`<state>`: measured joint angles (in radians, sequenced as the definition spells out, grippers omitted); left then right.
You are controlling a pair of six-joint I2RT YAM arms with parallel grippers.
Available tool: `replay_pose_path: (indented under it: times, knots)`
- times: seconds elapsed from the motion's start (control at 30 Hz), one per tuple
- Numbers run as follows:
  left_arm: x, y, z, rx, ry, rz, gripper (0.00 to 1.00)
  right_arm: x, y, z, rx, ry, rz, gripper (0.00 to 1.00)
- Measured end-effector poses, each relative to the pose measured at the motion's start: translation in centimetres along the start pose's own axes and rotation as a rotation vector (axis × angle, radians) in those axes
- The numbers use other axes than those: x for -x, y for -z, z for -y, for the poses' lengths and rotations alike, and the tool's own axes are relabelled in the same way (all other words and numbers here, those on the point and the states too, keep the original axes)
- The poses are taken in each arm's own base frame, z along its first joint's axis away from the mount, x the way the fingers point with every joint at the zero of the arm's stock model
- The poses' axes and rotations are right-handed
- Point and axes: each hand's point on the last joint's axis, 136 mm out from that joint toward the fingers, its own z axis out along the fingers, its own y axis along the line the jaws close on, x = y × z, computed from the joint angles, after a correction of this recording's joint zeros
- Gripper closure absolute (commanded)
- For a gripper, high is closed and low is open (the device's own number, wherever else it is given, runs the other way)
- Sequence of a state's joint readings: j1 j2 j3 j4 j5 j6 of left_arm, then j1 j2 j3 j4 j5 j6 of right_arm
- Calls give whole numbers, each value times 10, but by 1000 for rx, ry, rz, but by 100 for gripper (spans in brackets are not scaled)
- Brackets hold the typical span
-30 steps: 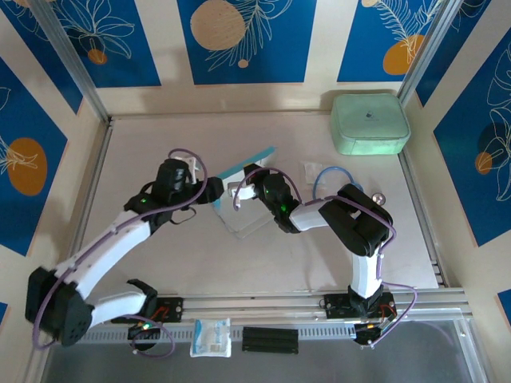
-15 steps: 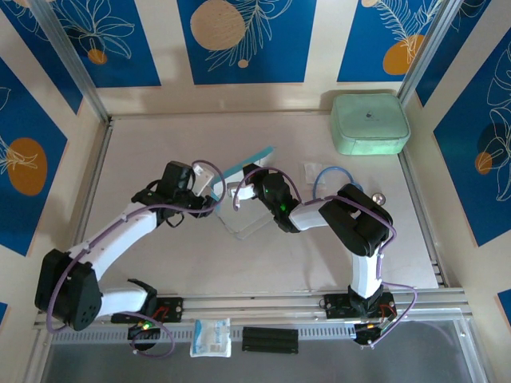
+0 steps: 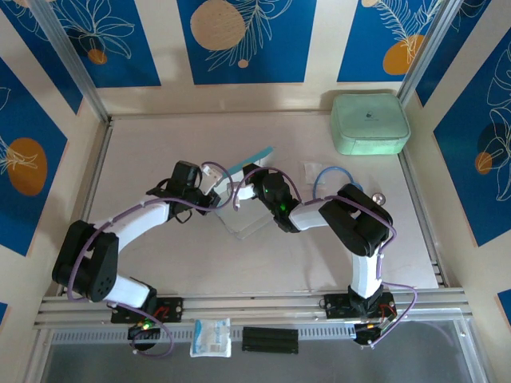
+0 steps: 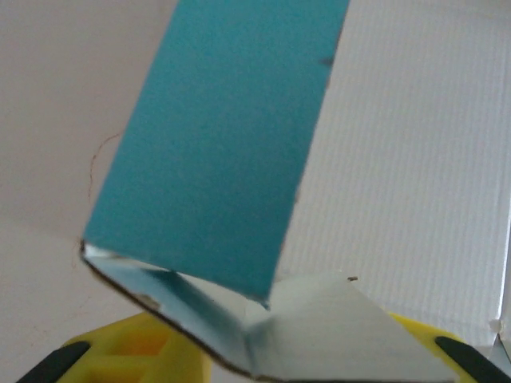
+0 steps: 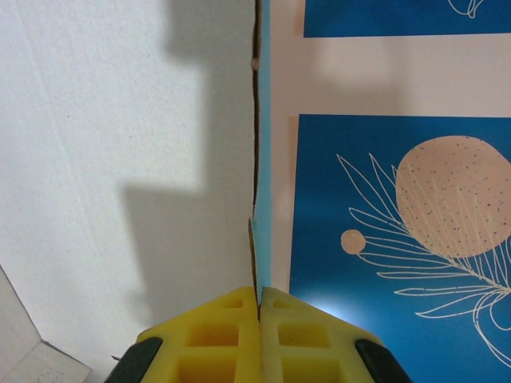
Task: Fold the paper box
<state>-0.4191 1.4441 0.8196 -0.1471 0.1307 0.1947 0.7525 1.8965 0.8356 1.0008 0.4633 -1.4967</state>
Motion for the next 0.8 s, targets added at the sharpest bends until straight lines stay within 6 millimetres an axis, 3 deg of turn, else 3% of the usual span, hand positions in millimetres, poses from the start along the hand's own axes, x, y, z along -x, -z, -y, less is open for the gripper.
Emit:
replay_pose_path:
  times: [0.13, 0.63, 0.8]
  knots:
    - [5, -1, -1, 7, 2, 24, 72, 0, 0, 0, -1, 0, 0, 100]
    - [6, -22, -20, 85, 39, -36, 59, 0, -1, 0, 8, 6, -1, 100]
    - [8, -25, -23, 96, 54, -49, 63, 0, -1, -1, 9, 6, -1, 100]
